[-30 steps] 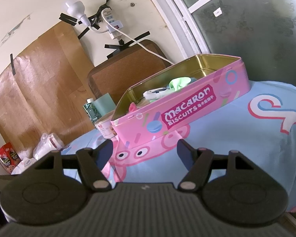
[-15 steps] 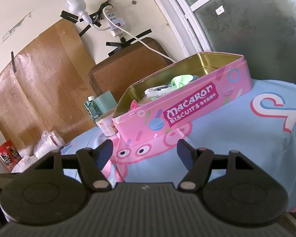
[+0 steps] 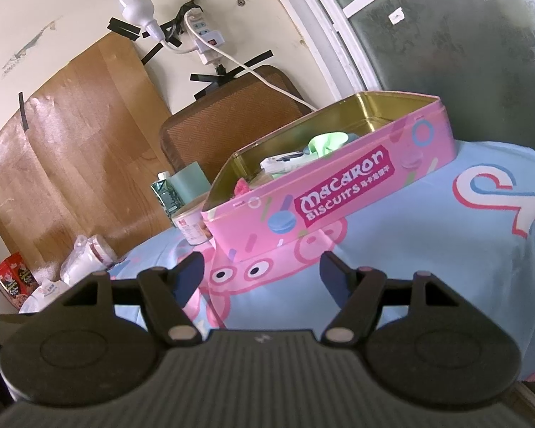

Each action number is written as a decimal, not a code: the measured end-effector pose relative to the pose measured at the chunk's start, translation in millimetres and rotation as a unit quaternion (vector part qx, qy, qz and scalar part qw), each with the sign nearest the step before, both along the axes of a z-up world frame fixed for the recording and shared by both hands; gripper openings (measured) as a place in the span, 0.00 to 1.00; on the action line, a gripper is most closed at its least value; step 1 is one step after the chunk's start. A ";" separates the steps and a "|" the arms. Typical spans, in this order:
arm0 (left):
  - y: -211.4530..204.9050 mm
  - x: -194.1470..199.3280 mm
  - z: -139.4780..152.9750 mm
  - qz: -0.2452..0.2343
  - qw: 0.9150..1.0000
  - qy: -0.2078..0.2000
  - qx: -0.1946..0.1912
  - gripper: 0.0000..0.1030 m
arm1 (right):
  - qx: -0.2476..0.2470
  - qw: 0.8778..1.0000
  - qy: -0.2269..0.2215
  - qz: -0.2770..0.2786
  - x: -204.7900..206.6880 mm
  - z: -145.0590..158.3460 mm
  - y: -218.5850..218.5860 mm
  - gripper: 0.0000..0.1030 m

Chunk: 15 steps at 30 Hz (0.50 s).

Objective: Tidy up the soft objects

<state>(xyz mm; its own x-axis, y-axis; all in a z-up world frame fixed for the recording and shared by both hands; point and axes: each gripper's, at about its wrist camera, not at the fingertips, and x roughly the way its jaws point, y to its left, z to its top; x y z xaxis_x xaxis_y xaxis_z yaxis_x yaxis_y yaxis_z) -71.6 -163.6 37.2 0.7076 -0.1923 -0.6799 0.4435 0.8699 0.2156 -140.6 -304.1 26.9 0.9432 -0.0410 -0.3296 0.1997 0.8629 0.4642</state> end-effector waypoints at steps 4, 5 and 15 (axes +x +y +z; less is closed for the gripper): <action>0.3 0.4 -0.4 0.000 1.000 0.002 0.000 1.00 | 0.001 1.000 0.001 -0.001 0.7 -0.1 -0.5 0.72; 0.3 0.6 -0.4 0.000 1.000 0.003 0.000 1.00 | 0.001 1.000 0.001 0.000 0.8 0.0 -0.5 0.72; -0.1 2.0 -2.6 -0.003 1.000 0.009 -0.002 1.00 | -0.002 1.000 0.005 0.001 2.6 -0.5 0.2 0.72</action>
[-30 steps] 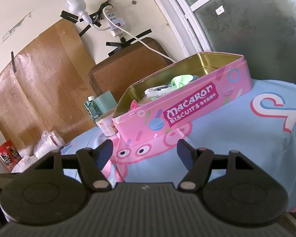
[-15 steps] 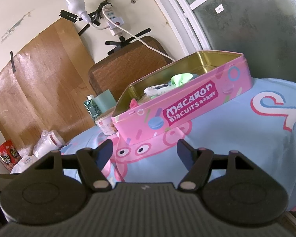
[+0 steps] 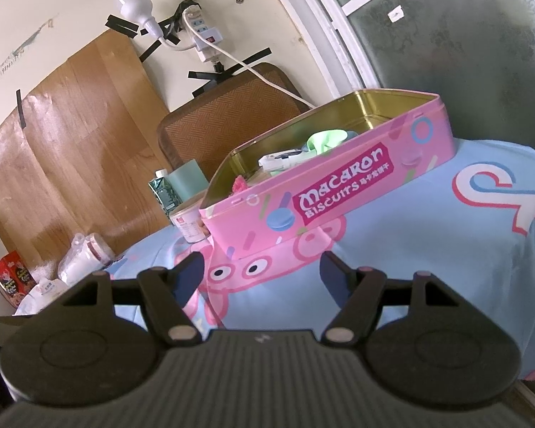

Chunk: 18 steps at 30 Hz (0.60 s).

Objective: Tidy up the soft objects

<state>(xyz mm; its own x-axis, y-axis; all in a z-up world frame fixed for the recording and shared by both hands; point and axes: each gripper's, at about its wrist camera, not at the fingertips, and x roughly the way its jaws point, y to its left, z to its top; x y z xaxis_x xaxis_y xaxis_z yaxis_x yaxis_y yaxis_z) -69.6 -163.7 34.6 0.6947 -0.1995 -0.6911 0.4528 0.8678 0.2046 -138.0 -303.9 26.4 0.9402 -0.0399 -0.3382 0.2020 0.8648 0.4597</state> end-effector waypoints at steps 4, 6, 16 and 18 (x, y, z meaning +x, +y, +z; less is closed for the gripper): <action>0.7 0.9 -0.5 0.001 1.000 0.002 -0.001 1.00 | -0.003 1.000 0.002 0.003 1.1 -0.4 1.3 0.72; 1.0 1.4 -0.4 0.001 1.000 0.002 -0.001 1.00 | -0.004 1.000 0.002 0.004 1.9 -0.3 1.9 0.72; 2.8 2.7 -0.7 0.000 1.000 0.005 -0.006 1.00 | -0.010 1.000 0.004 0.005 4.4 -0.5 6.3 0.72; 4.8 3.9 -0.7 0.002 1.000 0.006 -0.009 1.00 | -0.012 1.000 0.005 0.007 5.7 0.0 8.5 0.72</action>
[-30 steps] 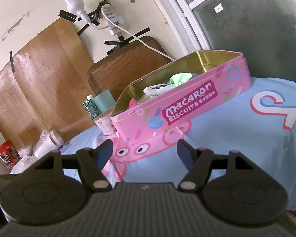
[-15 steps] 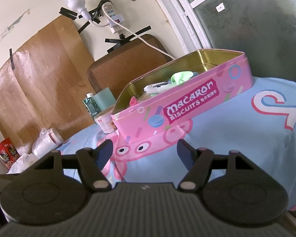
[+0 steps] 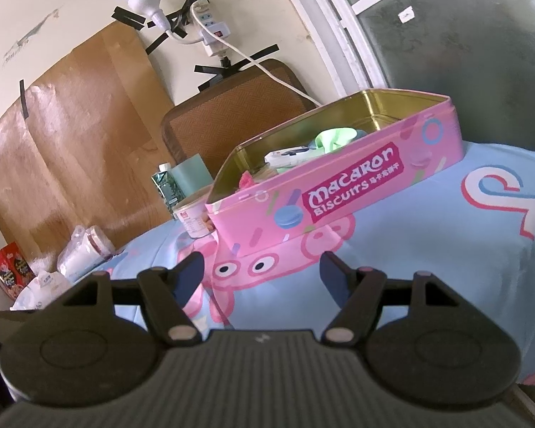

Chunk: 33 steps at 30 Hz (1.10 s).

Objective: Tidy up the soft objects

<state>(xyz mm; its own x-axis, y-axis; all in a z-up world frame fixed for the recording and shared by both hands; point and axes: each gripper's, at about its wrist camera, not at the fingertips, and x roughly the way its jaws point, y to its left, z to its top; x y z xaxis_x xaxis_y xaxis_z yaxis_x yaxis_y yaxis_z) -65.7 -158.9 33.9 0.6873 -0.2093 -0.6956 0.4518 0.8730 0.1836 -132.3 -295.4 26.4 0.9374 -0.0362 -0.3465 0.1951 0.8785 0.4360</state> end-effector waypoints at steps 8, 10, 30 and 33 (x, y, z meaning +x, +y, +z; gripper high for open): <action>13.5 4.7 1.9 0.010 1.000 0.006 -0.021 1.00 | -0.019 1.000 0.006 0.007 4.8 5.4 13.0 0.72; 18.9 6.2 2.6 0.014 0.999 0.007 -0.028 1.00 | -0.025 1.000 0.008 0.008 6.5 7.1 17.6 0.72; 80.5 16.6 13.0 0.042 0.993 0.001 -0.109 1.00 | -0.096 0.995 0.022 0.025 22.0 25.1 74.8 0.72; 87.9 16.4 14.2 0.038 0.992 -0.003 -0.120 1.00 | -0.104 0.994 0.024 0.030 24.8 25.7 82.7 0.72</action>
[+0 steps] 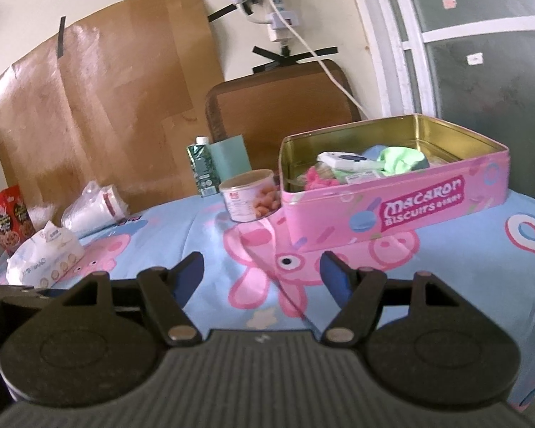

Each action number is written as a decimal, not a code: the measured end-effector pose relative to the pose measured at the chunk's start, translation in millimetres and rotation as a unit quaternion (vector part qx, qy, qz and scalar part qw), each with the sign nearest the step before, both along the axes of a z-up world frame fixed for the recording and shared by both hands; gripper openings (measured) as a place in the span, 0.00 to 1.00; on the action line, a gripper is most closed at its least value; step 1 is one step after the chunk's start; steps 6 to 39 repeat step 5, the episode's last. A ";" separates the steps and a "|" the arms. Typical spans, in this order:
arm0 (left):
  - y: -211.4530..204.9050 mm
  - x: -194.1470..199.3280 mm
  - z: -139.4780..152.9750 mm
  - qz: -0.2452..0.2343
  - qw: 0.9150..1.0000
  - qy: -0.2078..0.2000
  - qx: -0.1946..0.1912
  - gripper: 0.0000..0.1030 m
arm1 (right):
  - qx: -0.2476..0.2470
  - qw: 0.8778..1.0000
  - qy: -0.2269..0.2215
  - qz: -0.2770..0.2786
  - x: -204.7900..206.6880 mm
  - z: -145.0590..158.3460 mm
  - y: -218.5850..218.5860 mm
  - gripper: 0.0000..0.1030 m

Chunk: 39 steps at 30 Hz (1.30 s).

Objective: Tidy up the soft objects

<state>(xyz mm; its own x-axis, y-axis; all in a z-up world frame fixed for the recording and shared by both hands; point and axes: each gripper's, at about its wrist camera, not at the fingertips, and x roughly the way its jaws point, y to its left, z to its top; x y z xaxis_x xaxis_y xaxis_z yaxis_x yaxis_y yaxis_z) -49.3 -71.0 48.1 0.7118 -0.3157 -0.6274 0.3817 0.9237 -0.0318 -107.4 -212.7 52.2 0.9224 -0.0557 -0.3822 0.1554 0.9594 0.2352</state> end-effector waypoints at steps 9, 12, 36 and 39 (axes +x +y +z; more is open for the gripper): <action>12.7 1.6 1.7 -0.001 1.000 -0.013 -0.012 1.00 | -0.006 1.000 -0.007 0.008 2.4 2.6 8.2 0.75; 12.7 1.6 1.7 -0.001 1.000 -0.013 -0.012 1.00 | -0.006 1.000 -0.007 0.008 2.4 2.6 8.2 0.75; 12.7 1.6 1.7 -0.001 1.000 -0.013 -0.012 1.00 | -0.006 1.000 -0.007 0.008 2.4 2.6 8.2 0.75; 12.7 1.6 1.7 -0.001 1.000 -0.013 -0.012 1.00 | -0.006 1.000 -0.007 0.008 2.4 2.6 8.2 0.75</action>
